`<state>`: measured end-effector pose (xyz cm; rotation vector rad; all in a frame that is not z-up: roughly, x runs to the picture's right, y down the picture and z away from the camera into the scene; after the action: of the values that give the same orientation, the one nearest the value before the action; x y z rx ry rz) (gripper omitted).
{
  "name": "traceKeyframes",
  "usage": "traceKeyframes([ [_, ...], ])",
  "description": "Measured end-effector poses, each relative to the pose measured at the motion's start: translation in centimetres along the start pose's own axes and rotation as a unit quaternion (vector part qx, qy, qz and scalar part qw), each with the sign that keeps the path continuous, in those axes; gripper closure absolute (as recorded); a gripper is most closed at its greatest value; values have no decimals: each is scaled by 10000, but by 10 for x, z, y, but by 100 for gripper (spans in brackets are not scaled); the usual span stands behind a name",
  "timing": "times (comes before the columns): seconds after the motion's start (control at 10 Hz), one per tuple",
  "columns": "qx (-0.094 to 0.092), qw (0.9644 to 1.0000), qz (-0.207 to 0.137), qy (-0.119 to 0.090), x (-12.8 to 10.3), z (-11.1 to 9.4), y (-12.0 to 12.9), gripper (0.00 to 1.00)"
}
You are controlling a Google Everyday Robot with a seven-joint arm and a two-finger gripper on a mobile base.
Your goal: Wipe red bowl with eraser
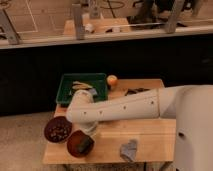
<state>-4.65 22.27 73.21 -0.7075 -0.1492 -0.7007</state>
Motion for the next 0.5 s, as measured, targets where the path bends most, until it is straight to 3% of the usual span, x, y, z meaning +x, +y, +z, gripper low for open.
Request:
traceKeyframes([
  [0.2, 41, 9999, 80, 59, 12, -4, -14, 100],
  [0.5, 154, 9998, -55, 100, -2, -14, -37, 100],
])
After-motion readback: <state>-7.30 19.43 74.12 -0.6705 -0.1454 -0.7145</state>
